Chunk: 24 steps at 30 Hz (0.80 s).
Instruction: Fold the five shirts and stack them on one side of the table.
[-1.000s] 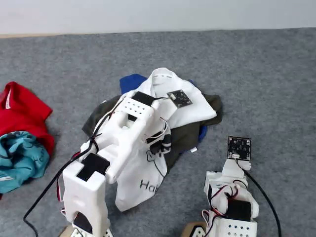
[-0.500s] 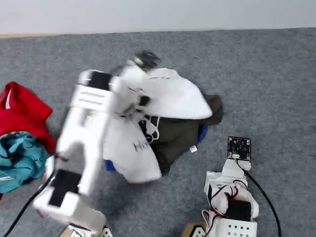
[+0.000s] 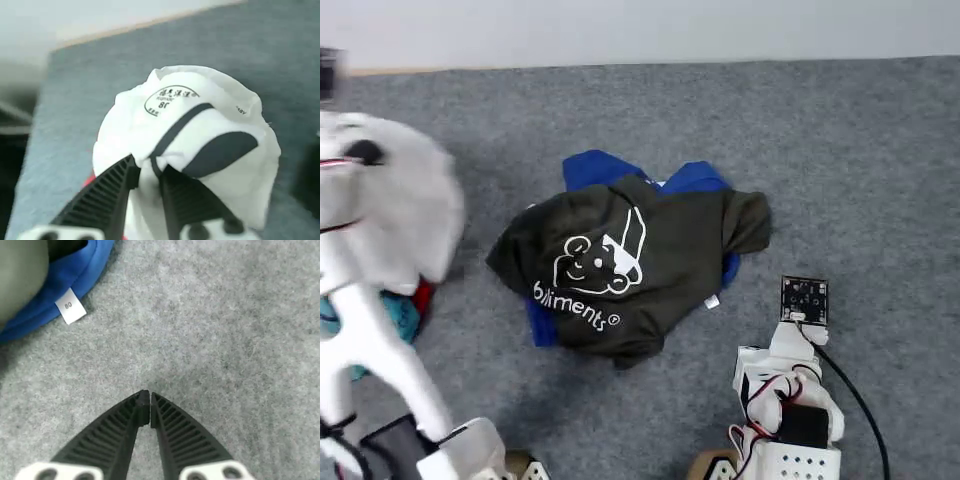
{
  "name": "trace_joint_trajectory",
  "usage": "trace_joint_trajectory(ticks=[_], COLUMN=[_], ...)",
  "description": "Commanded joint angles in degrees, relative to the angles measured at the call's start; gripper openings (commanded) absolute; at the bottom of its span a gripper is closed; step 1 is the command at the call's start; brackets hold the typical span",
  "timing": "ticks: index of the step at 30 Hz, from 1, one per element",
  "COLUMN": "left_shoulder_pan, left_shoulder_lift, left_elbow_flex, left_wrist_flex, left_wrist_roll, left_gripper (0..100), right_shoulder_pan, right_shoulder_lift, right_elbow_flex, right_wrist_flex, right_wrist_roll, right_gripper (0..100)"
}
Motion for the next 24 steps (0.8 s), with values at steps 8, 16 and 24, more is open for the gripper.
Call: trace_joint_trajectory(ticks=[8, 16, 24], left_shoulder_pan=[-16.53, -17.85, -9.49], left_shoulder_lift=[-2.37, -2.99, -3.08], left_elbow_flex=[2.24, 6.90, -4.44], left_wrist_flex=[-10.90, -8.97, 7.65], left_wrist_roll=[-0.18, -6.95, -6.95], left_gripper=[1, 22, 28], right_shoulder_pan=[-0.22, -0.22, -0.22], right_shoulder_lift=[-0.40, -0.40, -0.40], right_elbow_flex=[0.88, 0.88, 0.88], right_wrist_flex=[0.48, 0.48, 0.48], right_wrist_roll=[0.53, 0.53, 0.53], right_gripper=[0.9, 0.9, 0.9])
